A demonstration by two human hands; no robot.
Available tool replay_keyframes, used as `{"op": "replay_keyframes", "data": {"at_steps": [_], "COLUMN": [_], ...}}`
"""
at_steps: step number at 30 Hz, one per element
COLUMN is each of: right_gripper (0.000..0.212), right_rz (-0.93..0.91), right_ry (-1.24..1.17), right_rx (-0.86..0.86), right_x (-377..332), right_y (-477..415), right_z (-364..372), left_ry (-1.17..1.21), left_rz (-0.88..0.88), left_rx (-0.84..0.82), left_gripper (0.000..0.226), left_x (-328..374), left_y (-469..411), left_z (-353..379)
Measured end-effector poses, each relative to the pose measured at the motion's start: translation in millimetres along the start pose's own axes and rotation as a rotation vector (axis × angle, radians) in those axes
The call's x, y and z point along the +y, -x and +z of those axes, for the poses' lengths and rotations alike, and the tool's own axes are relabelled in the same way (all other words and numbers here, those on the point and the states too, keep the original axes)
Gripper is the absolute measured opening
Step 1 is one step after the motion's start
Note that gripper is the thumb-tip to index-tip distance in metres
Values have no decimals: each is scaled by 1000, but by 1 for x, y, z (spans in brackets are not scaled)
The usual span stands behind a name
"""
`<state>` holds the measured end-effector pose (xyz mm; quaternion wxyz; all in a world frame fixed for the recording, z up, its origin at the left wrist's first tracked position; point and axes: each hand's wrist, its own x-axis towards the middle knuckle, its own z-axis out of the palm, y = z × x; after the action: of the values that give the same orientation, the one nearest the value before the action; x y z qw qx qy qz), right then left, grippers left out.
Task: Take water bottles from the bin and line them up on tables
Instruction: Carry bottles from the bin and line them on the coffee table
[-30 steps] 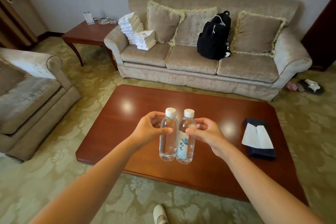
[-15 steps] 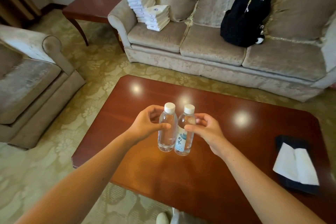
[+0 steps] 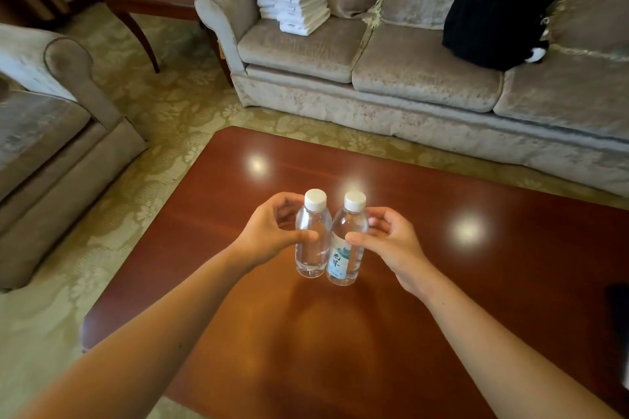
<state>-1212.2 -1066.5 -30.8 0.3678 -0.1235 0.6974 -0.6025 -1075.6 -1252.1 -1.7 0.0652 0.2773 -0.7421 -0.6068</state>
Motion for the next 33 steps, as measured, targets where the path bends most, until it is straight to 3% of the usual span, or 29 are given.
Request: {"op": "replay_keyframes", "data": {"at_steps": [17,23,33], "right_gripper": [61,44,47], "right_rz": [-358,-400,-505], "right_ry": [88,152,53], "right_rx": [65,80,71], "right_x": [120,132,157], "right_y": [-57,-51,-44], "right_z": [44,54,71], "left_ry": [67,63,129], "left_rz": [390,472,523], "left_rx": [42,70,113], "left_gripper": [52,58,52], "left_x": [-154,-177,-191], "left_y": [-44,-45,-36], "left_z": [-7,-8,0]}}
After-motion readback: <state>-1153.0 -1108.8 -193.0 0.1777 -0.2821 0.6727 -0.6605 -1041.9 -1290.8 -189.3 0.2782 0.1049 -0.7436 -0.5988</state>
